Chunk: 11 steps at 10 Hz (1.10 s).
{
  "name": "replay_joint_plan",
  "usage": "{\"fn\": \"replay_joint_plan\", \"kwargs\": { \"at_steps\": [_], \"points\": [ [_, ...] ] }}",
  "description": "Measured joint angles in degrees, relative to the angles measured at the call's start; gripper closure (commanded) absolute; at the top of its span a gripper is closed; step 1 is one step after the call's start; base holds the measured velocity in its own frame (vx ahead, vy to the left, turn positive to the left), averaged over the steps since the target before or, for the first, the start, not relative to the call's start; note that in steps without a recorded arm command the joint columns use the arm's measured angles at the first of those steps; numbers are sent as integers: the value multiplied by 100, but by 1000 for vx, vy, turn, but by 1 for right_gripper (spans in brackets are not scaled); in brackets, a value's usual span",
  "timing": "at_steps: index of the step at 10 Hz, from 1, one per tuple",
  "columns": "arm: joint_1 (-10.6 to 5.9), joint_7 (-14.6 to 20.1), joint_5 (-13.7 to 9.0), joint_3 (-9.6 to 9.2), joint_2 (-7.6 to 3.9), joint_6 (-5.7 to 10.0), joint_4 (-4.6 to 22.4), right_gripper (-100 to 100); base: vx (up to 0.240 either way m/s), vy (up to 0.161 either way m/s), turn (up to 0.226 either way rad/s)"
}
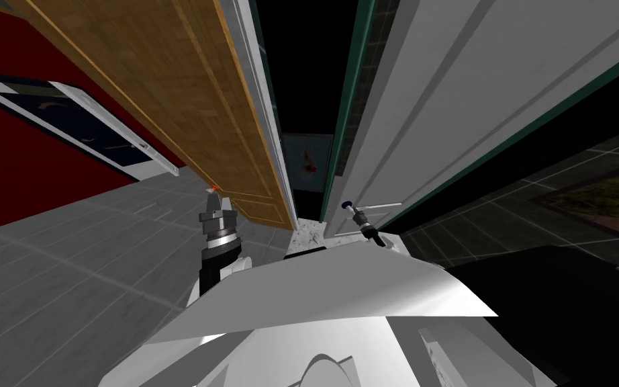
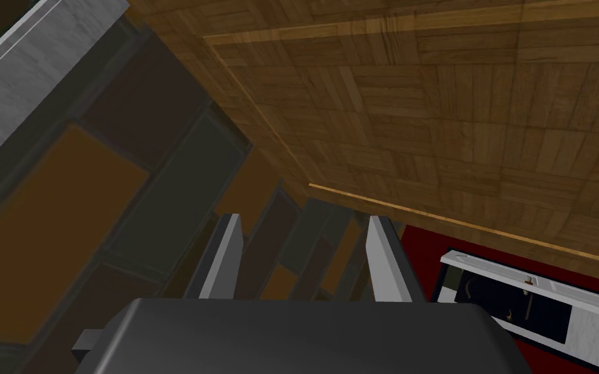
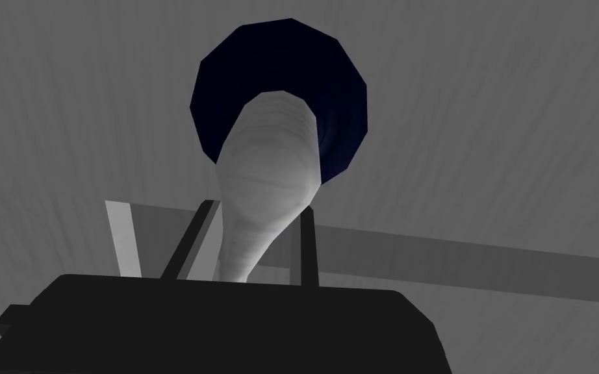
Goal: Pull the door open
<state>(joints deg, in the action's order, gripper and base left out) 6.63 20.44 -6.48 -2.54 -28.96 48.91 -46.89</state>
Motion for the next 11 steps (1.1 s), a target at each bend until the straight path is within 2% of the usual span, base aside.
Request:
{"fn": "replay_joint_plan", "kwargs": {
  "at_steps": [3, 4, 5, 8, 11],
  "points": [
    [131, 185, 40, -142, -154, 300, 94, 100, -155, -61, 70],
    [146, 199, 46, -161, -147, 318, 104, 100, -166, -52, 170],
    [210, 233, 41, -171, -197, 369, 86, 100, -195, -74, 173],
    [293, 339, 55, -240, -299, 638, 185, 100, -190, -89, 172],
    [460, 453, 64, -307, -428, 928, 235, 100, -204, -61, 156]
  ]
}}
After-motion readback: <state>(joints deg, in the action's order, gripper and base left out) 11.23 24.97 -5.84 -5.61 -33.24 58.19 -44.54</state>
